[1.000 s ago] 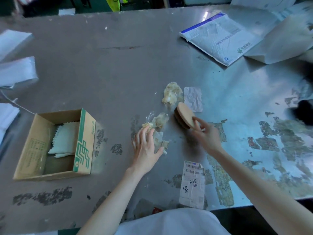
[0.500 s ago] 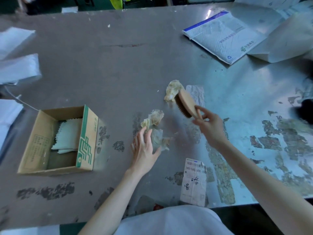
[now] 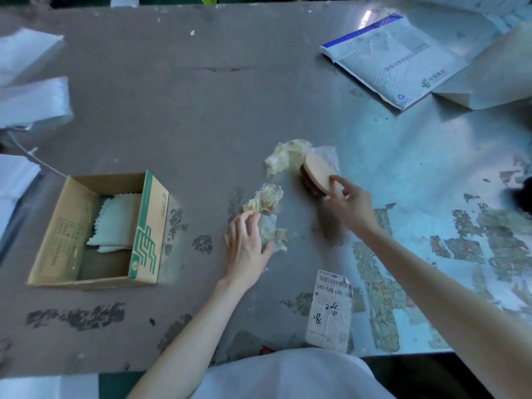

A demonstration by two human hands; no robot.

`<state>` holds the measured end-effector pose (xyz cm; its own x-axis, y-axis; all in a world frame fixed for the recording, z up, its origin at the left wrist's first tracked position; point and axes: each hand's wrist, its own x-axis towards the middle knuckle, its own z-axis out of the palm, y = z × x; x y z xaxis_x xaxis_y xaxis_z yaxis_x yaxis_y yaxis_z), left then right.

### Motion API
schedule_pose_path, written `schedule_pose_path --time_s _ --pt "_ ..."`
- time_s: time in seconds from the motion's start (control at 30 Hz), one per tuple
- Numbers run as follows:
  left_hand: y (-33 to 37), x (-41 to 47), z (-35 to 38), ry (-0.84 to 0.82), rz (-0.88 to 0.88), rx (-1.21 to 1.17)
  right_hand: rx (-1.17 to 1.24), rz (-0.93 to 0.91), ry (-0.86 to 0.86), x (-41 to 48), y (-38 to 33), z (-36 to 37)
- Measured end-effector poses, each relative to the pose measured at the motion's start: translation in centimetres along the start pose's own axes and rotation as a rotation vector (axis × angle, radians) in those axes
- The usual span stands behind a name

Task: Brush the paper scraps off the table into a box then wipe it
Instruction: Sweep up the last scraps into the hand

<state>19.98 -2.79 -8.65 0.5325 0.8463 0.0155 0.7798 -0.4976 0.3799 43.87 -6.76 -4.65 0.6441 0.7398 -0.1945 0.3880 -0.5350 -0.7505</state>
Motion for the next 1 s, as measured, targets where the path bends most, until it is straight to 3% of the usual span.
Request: schedule_pose_path --time_s 0.17,0.3,0.63,0.83,1.0 --pt "-0.1 0.6 -0.5 0.058 -0.008 -0.018 -0.003 -0.116 -0.213 -4.4 -0.4 1.7" --pt "-0.2 1.3 -0.9 0.031 -0.001 -0.015 0.082 -0.098 -0.333 -5.3 -1.0 1.7" --pt "-0.9 1.6 -0.7 -0.095 0.013 0.003 0.184 -0.064 -0.005 2.5 -4.1 -0.3" --pt "-0.8 1.1 -0.1 -0.120 0.003 -0.002 -0.042 -0.082 -0.046 5.6 -4.1 1.7" --pt "-1.0 0.8 -0.3 -0.055 -0.005 0.001 -0.074 -0.164 -0.135 1.7 -3.0 3.5"
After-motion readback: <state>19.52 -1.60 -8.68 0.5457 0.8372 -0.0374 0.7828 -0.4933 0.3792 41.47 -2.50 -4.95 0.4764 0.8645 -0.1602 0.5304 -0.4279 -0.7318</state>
